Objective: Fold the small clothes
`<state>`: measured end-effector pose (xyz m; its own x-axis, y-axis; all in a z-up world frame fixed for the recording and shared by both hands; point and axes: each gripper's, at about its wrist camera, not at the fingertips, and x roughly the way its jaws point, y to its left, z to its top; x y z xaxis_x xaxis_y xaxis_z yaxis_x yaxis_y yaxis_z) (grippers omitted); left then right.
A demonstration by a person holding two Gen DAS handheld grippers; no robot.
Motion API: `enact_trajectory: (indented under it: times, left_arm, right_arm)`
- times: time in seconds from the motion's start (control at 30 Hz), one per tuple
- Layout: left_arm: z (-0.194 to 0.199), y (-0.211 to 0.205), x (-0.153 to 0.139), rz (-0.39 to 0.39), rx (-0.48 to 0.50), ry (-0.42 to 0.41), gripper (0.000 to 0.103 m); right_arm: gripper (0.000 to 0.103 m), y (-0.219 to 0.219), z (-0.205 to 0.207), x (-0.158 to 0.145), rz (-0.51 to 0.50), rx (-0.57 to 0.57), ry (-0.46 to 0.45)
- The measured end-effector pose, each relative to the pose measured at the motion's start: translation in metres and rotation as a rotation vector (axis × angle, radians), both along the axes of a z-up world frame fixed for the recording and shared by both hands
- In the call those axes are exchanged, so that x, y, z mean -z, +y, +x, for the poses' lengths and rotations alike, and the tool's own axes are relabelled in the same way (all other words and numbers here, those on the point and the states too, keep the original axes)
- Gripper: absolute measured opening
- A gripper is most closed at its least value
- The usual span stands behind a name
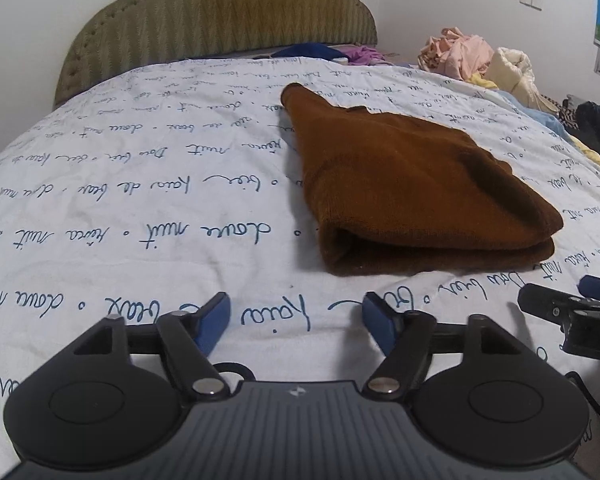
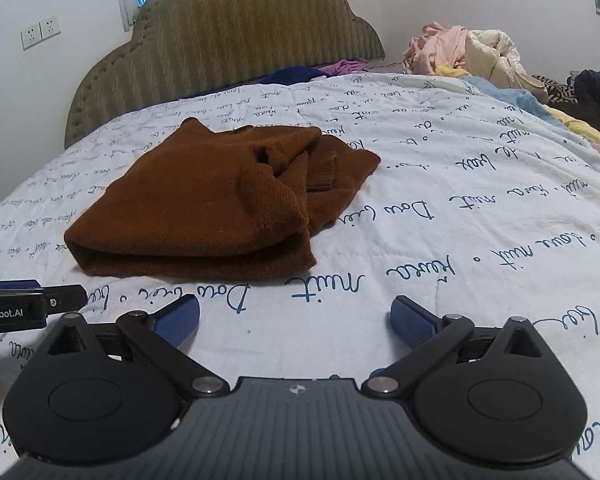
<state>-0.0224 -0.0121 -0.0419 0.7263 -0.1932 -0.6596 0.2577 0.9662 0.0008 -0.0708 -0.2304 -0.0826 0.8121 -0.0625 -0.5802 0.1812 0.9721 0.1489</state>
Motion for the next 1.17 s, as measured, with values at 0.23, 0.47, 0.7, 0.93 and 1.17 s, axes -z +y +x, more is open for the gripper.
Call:
enact_trajectory:
  times: [0.23,0.47,0.7,0.93,1.17]
  left_arm:
    - [-0.003,0.004,0.005,0.007,-0.013,-0.015,0.084]
    - [-0.003,-0.002,0.008,0.036,0.005,0.002,0.098]
    - [-0.003,0.001,0.006,0.001,0.009,0.011,0.098]
    - [-0.005,0.007,-0.001,-0.041,0.003,0.021,0.098]
    - [-0.019,0.016,-0.018,-0.007,-0.027,-0.039,0.098]
  right_arm:
    - [0.103,0.008,0.002,0.004,-0.06,0.014,0.022]
    - [0.103,0.007,0.003,0.005,-0.06,0.012,0.032]
    - [0.103,0.01,0.003,0.005,-0.07,0.011,0.036]
    - [0.103,0.01,0.003,0.005,-0.071,0.012,0.036]
    - [0.103,0.009,0.002,0.004,-0.069,0.012,0.036]
